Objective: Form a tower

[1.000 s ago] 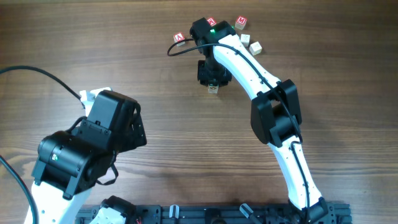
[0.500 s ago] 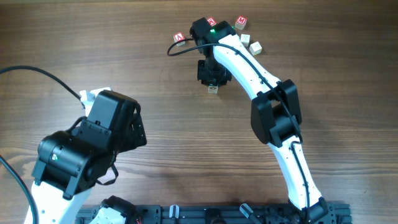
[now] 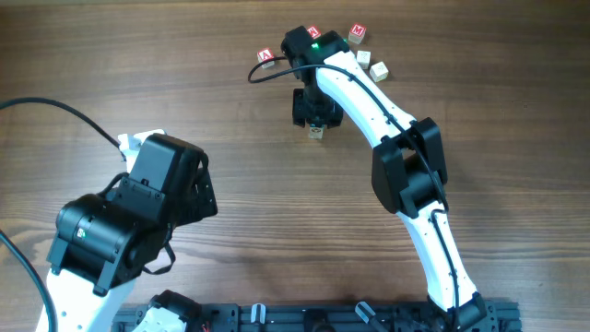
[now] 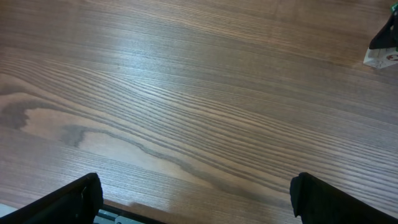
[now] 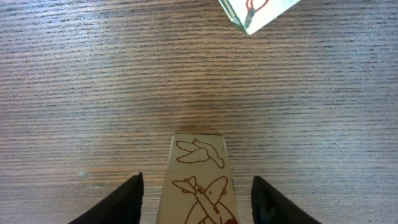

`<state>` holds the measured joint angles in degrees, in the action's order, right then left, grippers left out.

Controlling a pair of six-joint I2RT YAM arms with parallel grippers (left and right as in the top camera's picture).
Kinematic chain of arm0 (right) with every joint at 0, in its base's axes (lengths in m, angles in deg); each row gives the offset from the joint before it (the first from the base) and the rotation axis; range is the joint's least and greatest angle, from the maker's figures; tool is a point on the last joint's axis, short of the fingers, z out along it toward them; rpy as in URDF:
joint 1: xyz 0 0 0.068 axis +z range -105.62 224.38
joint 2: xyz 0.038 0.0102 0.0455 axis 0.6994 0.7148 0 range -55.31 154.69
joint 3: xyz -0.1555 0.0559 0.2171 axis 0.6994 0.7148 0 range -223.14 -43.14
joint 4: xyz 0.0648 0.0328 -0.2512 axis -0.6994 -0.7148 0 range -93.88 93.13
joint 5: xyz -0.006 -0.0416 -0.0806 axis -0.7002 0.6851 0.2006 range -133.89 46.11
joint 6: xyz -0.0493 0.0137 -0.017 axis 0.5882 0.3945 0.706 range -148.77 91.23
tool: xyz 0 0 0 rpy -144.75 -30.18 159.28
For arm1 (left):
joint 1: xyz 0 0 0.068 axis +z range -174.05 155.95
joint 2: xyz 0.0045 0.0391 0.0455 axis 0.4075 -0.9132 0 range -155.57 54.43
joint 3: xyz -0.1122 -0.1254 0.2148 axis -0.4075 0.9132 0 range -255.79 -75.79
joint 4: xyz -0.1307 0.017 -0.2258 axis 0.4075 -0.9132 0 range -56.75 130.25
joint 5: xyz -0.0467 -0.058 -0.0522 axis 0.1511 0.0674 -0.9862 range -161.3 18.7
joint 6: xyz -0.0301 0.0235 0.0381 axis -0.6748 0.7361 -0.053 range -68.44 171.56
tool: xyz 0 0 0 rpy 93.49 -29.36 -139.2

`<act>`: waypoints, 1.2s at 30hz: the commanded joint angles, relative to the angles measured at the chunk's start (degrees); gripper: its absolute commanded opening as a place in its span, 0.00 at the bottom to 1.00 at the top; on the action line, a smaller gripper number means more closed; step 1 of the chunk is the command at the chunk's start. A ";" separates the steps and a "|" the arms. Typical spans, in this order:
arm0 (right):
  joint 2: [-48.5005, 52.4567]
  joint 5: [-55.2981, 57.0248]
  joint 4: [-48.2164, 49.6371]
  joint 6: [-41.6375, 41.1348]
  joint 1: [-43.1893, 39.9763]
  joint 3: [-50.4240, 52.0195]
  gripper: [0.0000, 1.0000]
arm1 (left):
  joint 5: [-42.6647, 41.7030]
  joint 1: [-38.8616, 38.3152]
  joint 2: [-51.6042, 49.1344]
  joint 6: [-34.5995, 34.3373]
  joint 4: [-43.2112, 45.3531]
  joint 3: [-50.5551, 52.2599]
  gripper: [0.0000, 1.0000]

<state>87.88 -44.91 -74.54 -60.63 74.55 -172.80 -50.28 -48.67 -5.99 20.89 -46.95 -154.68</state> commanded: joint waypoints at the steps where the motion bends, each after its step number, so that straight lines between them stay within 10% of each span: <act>1: 0.94 1.05 0.26 -0.28 -0.13 -0.02 0.61 | 0.48 0.15 0.26 0.24 0.11 0.02 1.00; 14: 0.92 1.03 0.17 -0.33 -0.13 -0.07 0.75 | 0.48 0.15 0.26 0.26 0.11 0.02 1.00; 22: -4.59 1.03 -1.36 -0.26 -0.24 -0.79 1.00 | 0.48 0.15 0.26 0.26 0.11 0.02 1.00; 36: -29.35 9.03 -6.19 -6.34 -0.24 -0.85 0.99 | 0.48 0.15 0.26 0.26 0.11 0.02 1.00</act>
<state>67.12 -43.47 -78.08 -61.85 74.55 -172.80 -50.28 -48.67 -5.99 20.89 -46.95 -154.68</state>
